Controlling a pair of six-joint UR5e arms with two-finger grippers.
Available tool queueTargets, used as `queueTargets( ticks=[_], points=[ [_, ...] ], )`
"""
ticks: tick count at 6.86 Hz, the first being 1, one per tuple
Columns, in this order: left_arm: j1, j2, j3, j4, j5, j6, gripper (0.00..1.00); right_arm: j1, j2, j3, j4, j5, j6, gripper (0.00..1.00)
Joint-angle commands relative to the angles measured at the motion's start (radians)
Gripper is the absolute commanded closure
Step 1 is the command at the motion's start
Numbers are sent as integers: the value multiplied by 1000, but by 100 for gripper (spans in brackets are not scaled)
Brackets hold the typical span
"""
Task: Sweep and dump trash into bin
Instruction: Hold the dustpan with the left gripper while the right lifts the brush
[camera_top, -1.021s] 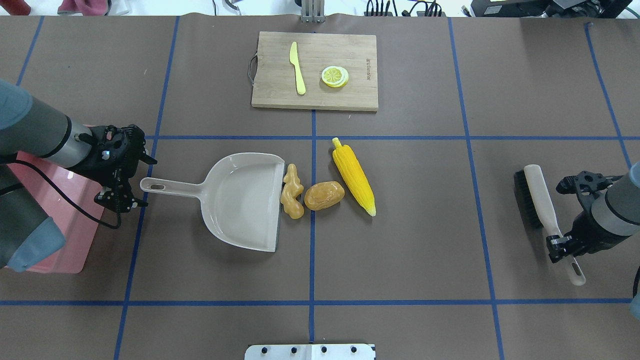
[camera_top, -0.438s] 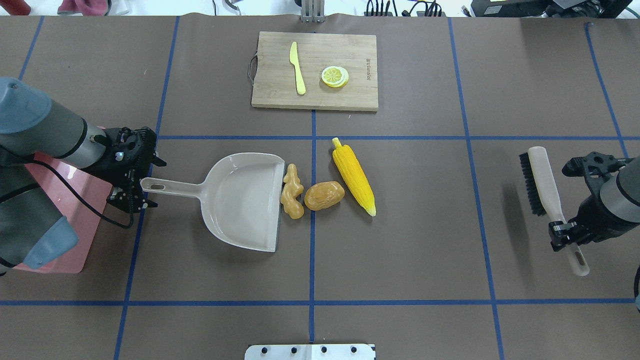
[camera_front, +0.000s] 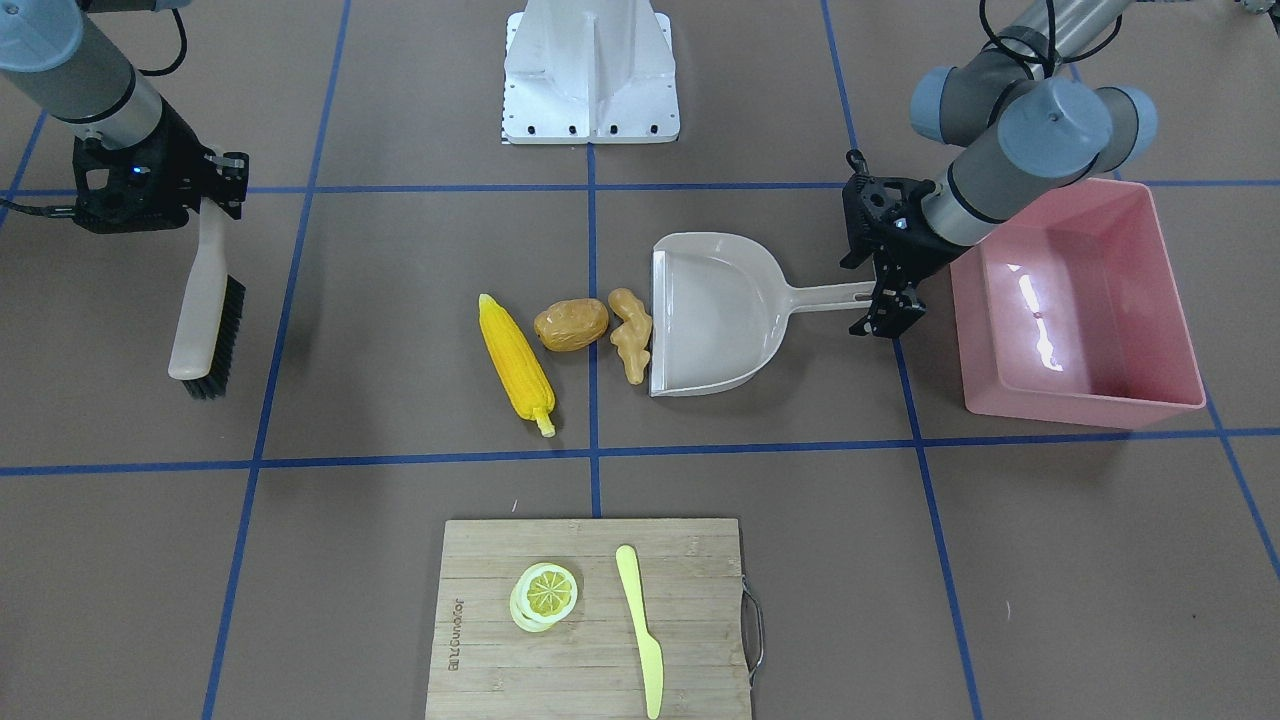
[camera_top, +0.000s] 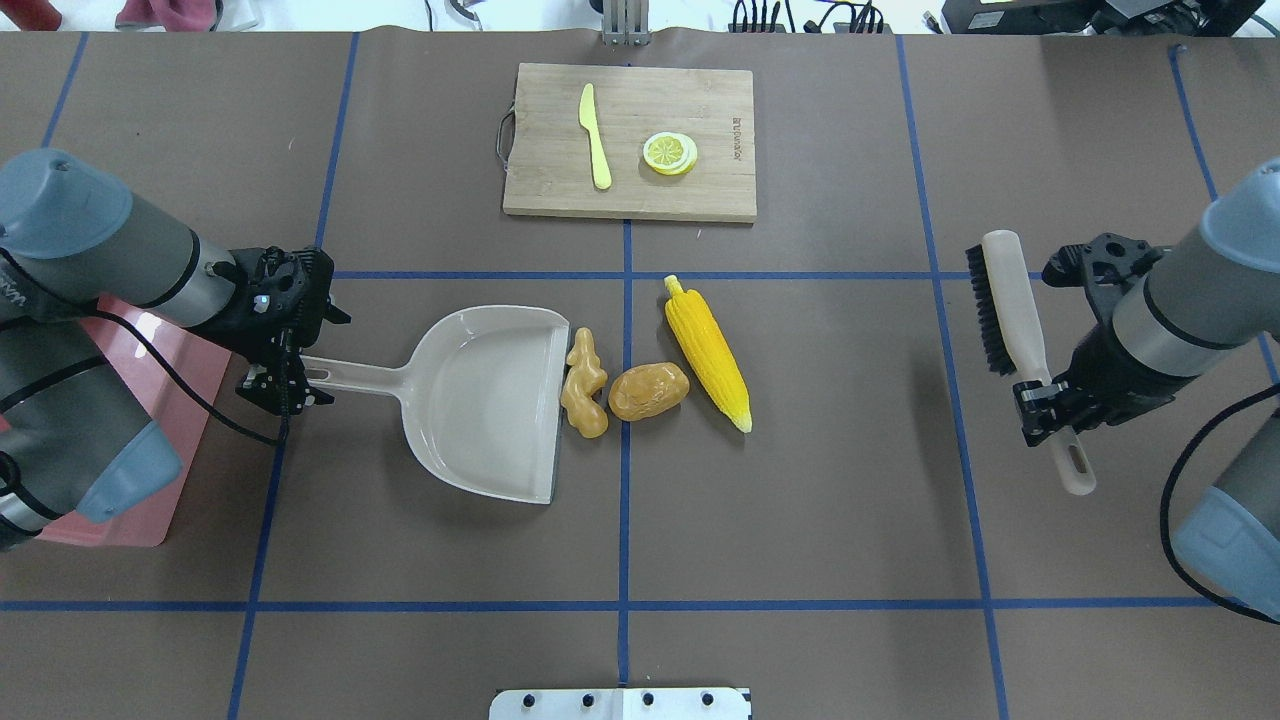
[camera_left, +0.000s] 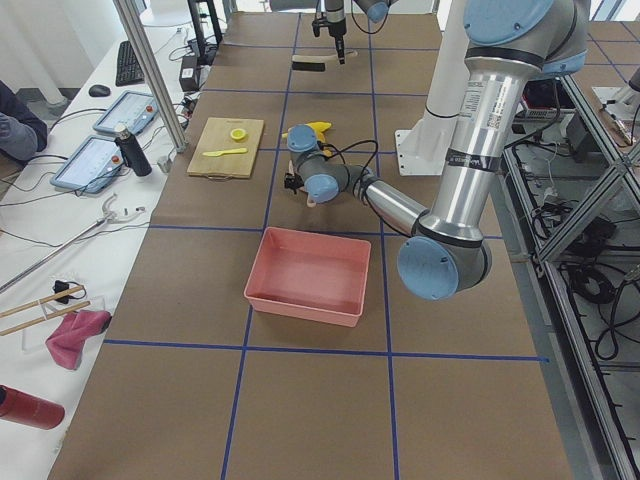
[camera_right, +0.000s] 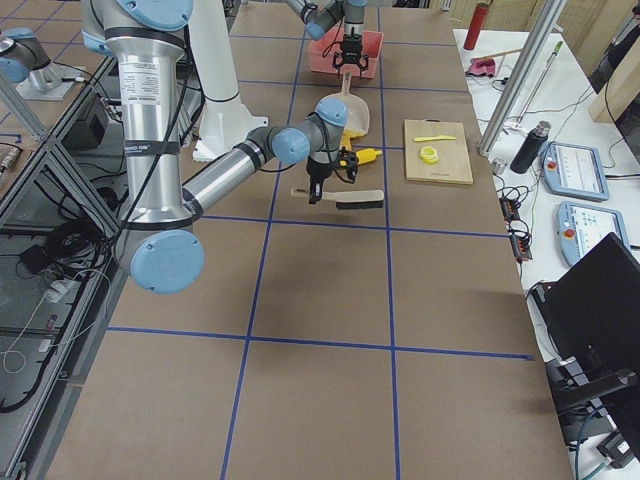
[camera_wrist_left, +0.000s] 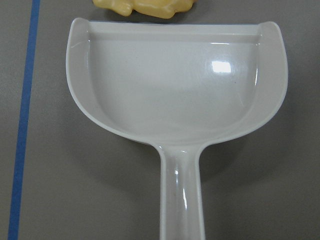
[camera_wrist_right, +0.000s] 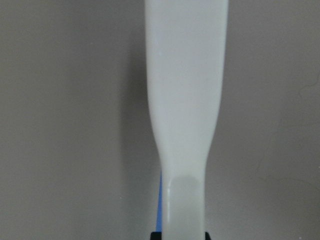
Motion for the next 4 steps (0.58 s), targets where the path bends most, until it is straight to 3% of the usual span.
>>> queueTargets(
  ticks=[1,2,3,4],
  points=[
    [6,-3,47,-58,5,2,2,-60,107,-1,-129,-94,-4,100],
    [6,-3,47,-59,5,1,2,-115,115,-6,-140,-183,-6,100],
    [9,-3,49,-59,5,-4,2,-164,128,-17,-150,-229,-4,100],
    [12,-3,50,-59,5,-5,2,-165,193,-26,-230,-236,-6,100]
  ],
)
